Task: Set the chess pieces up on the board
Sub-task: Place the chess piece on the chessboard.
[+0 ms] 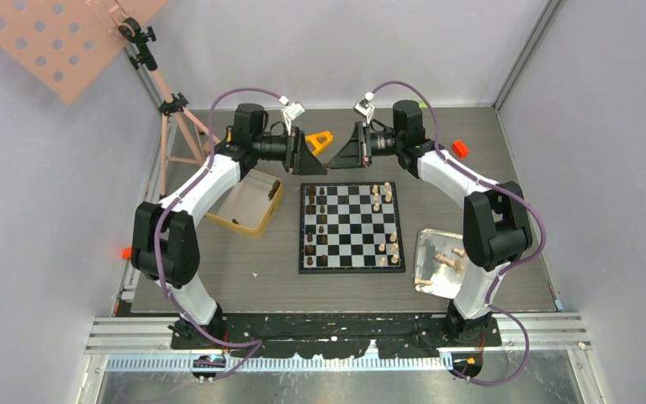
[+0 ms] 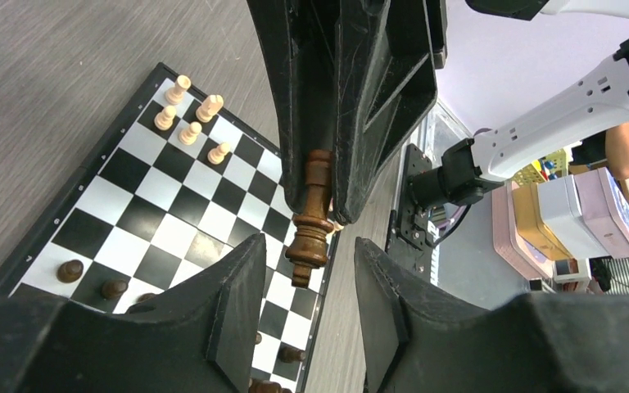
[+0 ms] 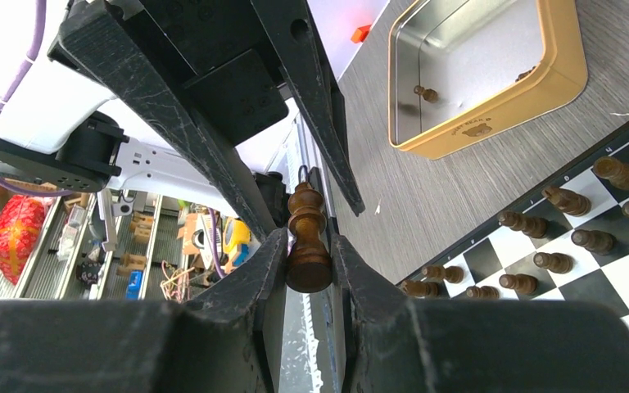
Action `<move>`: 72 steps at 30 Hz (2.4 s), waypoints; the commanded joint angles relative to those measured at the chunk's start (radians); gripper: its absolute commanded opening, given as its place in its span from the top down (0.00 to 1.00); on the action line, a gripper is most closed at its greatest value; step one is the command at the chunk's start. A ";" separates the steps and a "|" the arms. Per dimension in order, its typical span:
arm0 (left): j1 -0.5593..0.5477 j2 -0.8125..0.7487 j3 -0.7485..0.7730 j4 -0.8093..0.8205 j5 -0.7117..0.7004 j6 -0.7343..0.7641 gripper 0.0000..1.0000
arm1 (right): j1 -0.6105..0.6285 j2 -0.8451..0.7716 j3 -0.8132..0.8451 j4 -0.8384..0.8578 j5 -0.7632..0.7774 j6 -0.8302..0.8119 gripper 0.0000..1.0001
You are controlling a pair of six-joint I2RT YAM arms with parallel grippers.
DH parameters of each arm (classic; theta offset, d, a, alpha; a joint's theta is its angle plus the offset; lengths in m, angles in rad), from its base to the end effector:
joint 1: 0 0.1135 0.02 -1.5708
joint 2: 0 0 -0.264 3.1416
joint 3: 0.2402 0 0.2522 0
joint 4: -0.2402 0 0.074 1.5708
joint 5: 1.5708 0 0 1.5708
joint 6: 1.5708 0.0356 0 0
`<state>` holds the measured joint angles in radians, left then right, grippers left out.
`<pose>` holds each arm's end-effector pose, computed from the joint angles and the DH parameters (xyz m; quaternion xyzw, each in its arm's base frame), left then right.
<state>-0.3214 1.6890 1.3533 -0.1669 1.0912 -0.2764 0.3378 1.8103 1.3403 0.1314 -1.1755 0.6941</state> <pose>0.3519 -0.1505 0.3081 0.2807 0.7296 -0.5550 0.2843 0.3768 0.1672 0.2834 -0.1950 0.7252 0.6309 0.1950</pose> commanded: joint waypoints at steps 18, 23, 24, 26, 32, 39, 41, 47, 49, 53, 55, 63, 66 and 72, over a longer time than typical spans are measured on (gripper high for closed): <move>0.007 0.014 0.007 0.104 0.038 -0.060 0.59 | -0.003 -0.025 -0.021 0.083 -0.025 0.027 0.95; 0.008 0.015 0.010 0.107 0.038 -0.061 0.63 | -0.003 -0.023 -0.021 0.083 -0.026 0.028 0.94; 0.008 0.018 0.011 0.107 0.038 -0.061 0.65 | -0.003 -0.022 -0.022 0.084 -0.026 0.027 0.95; 0.008 0.022 0.010 0.108 0.041 -0.062 0.68 | -0.003 -0.021 -0.023 0.085 -0.026 0.027 0.95; 0.008 0.035 0.018 0.106 0.052 -0.063 0.88 | -0.003 -0.015 -0.026 0.086 -0.024 0.027 0.94; 0.008 0.032 0.015 0.056 0.039 -0.008 1.00 | -0.003 -0.018 -0.014 0.063 -0.023 0.020 0.73; 0.008 0.029 0.019 0.025 0.032 0.023 1.00 | -0.004 -0.019 -0.006 0.036 -0.020 0.002 0.59; 0.008 0.016 0.043 -0.131 -0.010 0.173 1.00 | -0.026 -0.036 0.007 0.003 -0.016 -0.023 0.42; 0.008 0.016 0.057 -0.204 -0.031 0.237 1.00 | -0.041 -0.053 0.013 -0.004 -0.018 -0.027 0.41; 0.005 0.020 0.133 -0.436 -0.113 0.456 1.00 | -0.091 -0.086 0.030 -0.083 -0.013 -0.094 0.41; -0.002 0.020 0.169 -0.561 -0.184 0.559 1.00 | -0.128 -0.103 0.040 -0.153 -0.007 -0.142 0.41; -0.067 0.049 0.329 -0.967 -0.543 0.832 1.00 | -0.268 -0.182 0.060 -0.370 0.024 -0.328 0.41; -0.120 0.065 0.380 -1.050 -0.713 0.890 1.00 | -0.288 -0.215 0.060 -0.476 0.056 -0.437 0.41; -0.237 0.134 0.482 -1.158 -0.943 0.949 1.00 | -0.311 -0.272 0.039 -0.636 0.127 -0.604 0.41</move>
<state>-0.4992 1.7809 1.7493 -1.1847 0.3649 0.5850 0.0364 1.6085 1.3655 -0.3668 -1.1034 0.2581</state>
